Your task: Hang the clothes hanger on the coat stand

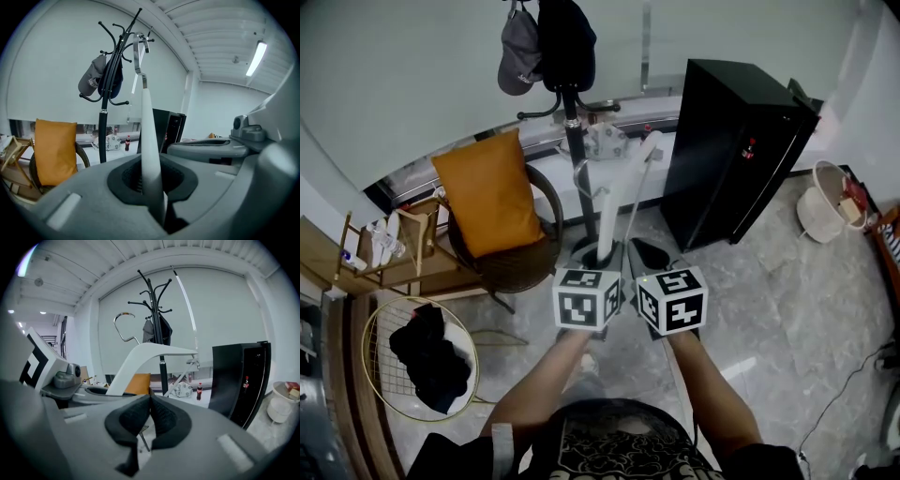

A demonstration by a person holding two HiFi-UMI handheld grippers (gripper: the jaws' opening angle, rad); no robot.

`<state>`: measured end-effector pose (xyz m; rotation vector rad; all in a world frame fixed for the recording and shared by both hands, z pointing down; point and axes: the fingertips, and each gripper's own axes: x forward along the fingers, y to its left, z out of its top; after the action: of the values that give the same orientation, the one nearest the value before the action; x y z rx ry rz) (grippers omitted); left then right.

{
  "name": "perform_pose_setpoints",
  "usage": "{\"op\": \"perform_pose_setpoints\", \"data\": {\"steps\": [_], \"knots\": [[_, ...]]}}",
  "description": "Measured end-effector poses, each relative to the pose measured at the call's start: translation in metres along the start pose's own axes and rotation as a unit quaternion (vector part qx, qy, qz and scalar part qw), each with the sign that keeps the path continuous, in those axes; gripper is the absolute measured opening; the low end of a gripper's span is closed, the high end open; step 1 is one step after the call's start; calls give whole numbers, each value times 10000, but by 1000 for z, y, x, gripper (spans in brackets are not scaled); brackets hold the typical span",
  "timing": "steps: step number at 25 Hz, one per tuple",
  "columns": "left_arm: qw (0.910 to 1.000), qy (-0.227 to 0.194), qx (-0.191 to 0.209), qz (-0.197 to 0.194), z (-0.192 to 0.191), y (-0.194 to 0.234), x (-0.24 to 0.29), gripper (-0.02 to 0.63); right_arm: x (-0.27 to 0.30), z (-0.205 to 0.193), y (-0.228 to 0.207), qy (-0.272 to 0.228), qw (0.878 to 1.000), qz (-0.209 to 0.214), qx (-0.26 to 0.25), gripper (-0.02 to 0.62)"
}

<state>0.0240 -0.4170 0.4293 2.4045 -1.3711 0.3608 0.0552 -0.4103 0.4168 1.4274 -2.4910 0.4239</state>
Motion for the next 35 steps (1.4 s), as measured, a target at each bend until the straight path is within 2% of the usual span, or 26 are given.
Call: {"op": "perform_pose_setpoints", "data": {"steps": [17,26,35], "knots": [[9969,338,154,-692,28,111,51,40,113,47,14,35,9980,-633,51,0],[9948,468,227,-874,24,126,68,40,134,48,12,26,9967,-812,84,0],[9943,528,381,-843,26,131,90,40,153,51,-5,-31,9971,-748,139,0]]}}
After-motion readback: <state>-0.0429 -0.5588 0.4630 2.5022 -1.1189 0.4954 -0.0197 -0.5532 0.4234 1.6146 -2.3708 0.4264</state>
